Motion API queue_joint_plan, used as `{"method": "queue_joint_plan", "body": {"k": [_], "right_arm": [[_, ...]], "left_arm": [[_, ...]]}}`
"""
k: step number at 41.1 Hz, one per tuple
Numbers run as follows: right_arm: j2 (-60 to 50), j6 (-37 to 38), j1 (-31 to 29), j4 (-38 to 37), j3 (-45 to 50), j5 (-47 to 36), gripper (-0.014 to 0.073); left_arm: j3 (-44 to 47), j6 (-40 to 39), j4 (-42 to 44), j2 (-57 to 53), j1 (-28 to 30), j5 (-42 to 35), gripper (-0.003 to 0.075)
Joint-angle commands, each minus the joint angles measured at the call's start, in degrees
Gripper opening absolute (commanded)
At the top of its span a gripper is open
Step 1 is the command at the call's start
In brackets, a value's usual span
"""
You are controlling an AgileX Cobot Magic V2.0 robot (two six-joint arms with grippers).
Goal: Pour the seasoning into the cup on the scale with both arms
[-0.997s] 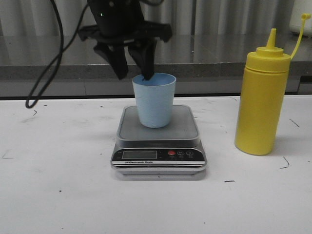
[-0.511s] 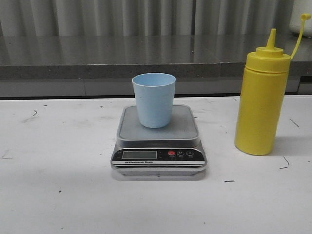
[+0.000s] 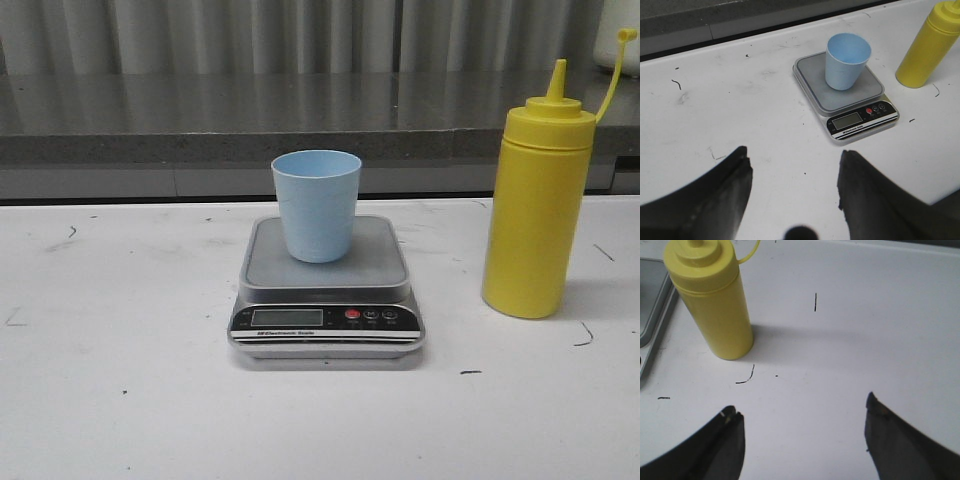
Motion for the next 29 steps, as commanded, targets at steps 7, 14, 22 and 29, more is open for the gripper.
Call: {"method": "queue_joint_plan", "body": {"k": [7, 14, 22, 29], "right_arm": [[0.17, -0.72, -0.13, -0.5, -1.54, -3.04, 0.0528], [0.17, -0.72, -0.13, -0.5, -1.54, -2.98, 0.0528], [0.17, -0.72, -0.13, -0.5, -1.54, -2.98, 0.0528], [0.17, -0.72, -0.13, -0.5, -1.54, -2.98, 0.0528]], "left_arm": [[6.02, -0.52, -0.21, -9.9, 0.07, -6.21, 0.0388], [6.29, -0.52, -0.21, -10.37, 0.07, -6.14, 0.0388], [6.29, -0.52, -0.21, -10.37, 0.07, -6.14, 0.0388], [6.29, -0.52, -0.21, -10.37, 0.07, -6.14, 0.0388]]}}
